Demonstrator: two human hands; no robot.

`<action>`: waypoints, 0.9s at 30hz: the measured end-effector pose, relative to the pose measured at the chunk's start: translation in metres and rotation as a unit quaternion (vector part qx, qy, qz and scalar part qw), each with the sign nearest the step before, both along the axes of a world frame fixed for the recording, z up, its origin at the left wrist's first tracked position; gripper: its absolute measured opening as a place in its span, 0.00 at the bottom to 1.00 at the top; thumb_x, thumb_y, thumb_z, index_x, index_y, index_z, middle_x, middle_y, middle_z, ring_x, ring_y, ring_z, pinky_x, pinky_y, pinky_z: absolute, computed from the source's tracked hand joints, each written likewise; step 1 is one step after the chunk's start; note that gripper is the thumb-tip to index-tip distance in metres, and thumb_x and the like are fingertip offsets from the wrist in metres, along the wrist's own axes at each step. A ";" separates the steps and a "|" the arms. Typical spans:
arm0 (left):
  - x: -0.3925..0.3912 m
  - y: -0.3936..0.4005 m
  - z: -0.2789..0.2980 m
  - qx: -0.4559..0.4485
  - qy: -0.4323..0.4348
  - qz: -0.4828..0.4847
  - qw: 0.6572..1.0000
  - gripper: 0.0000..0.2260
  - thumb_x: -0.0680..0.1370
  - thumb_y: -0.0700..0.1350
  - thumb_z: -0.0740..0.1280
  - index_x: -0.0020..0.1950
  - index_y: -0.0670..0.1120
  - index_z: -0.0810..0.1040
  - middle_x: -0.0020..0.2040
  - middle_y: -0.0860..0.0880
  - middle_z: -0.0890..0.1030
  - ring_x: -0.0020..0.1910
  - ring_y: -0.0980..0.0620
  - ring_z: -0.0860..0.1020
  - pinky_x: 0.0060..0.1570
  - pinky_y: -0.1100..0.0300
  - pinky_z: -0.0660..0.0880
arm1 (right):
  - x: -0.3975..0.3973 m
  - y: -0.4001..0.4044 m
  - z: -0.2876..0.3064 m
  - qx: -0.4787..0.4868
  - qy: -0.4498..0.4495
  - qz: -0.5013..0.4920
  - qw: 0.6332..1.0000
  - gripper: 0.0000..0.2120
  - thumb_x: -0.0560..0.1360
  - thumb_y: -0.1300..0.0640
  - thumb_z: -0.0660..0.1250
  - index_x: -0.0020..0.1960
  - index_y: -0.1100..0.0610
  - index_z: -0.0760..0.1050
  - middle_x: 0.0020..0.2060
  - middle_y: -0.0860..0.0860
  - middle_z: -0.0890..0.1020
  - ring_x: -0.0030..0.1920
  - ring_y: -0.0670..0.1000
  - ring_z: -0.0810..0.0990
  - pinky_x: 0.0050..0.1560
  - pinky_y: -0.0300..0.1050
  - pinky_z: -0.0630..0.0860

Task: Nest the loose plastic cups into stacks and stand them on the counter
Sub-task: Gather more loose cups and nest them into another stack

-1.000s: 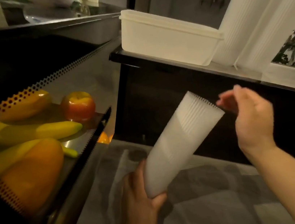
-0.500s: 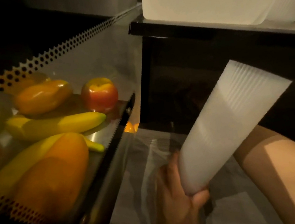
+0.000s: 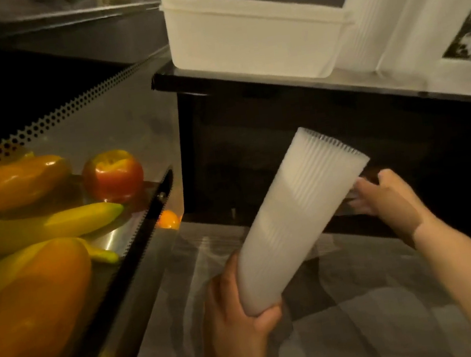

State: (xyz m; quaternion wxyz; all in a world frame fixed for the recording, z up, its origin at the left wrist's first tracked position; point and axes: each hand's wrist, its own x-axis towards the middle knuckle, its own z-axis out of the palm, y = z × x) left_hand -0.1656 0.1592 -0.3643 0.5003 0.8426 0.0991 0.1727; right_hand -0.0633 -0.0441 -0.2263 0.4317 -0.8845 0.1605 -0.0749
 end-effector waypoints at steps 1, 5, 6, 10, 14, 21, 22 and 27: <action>0.000 -0.001 0.003 -0.006 0.002 -0.003 1.000 0.44 0.57 0.51 0.82 0.66 0.72 0.63 0.58 0.47 0.74 0.55 0.48 0.75 0.49 0.53 0.73 | -0.019 -0.008 0.009 -0.007 -0.056 -0.004 0.998 0.19 0.74 0.45 0.69 0.58 0.56 0.73 0.50 0.54 0.80 0.49 0.54 0.80 0.44 0.49 0.77; -0.001 0.002 0.010 -0.030 0.046 -0.049 0.997 0.45 0.64 0.47 0.81 0.66 0.66 0.53 0.68 0.47 0.69 0.65 0.48 0.69 0.64 0.50 0.69 | -0.087 -0.019 0.057 -0.070 -0.267 -0.015 0.961 0.12 0.71 0.40 0.70 0.46 0.45 0.72 0.42 0.43 0.80 0.44 0.45 0.80 0.41 0.48 0.77; -0.001 0.003 0.010 -0.039 0.043 -0.054 0.997 0.45 0.64 0.46 0.81 0.66 0.66 0.52 0.69 0.47 0.68 0.65 0.48 0.69 0.65 0.50 0.68 | -0.090 -0.017 0.068 -0.034 -0.310 -0.011 0.950 0.12 0.70 0.38 0.70 0.44 0.43 0.72 0.41 0.40 0.80 0.43 0.41 0.80 0.40 0.44 0.77; -0.002 0.002 0.012 -0.042 0.032 -0.034 0.998 0.45 0.62 0.45 0.82 0.67 0.65 0.57 0.66 0.45 0.70 0.62 0.45 0.71 0.61 0.48 0.71 | -0.085 0.015 0.094 -0.007 -0.368 0.093 0.925 0.11 0.70 0.43 0.71 0.42 0.46 0.71 0.48 0.43 0.79 0.44 0.32 0.78 0.39 0.26 0.74; -0.001 0.001 0.011 -0.046 0.017 -0.013 0.999 0.46 0.60 0.45 0.83 0.69 0.64 0.61 0.60 0.47 0.72 0.57 0.46 0.74 0.55 0.53 0.72 | -0.067 0.035 0.087 -0.144 -0.280 0.164 0.935 0.16 0.70 0.35 0.65 0.48 0.47 0.74 0.69 0.44 0.71 0.67 0.44 0.72 0.65 0.50 0.73; -0.002 0.003 0.015 -0.057 0.029 -0.034 0.997 0.44 0.63 0.45 0.82 0.71 0.62 0.61 0.61 0.47 0.71 0.55 0.53 0.69 0.57 0.52 0.71 | -0.051 0.043 0.093 -0.224 -0.239 0.214 0.920 0.25 0.75 0.35 0.55 0.69 0.42 0.67 0.62 0.38 0.70 0.62 0.39 0.67 0.54 0.28 0.62; -0.002 0.003 0.016 -0.053 0.038 -0.037 0.997 0.44 0.63 0.46 0.82 0.72 0.60 0.62 0.62 0.47 0.71 0.56 0.51 0.70 0.58 0.51 0.71 | -0.050 0.043 0.095 -0.215 -0.230 0.217 0.924 0.24 0.75 0.36 0.56 0.69 0.41 0.67 0.60 0.37 0.70 0.61 0.38 0.67 0.52 0.28 0.62; -0.001 0.004 0.014 -0.059 0.041 -0.041 0.997 0.45 0.62 0.46 0.82 0.73 0.60 0.61 0.63 0.47 0.71 0.61 0.47 0.72 0.60 0.49 0.71 | -0.040 0.039 0.104 -0.173 -0.169 0.247 0.938 0.16 0.77 0.39 0.58 0.64 0.36 0.71 0.59 0.37 0.74 0.54 0.35 0.73 0.48 0.31 0.66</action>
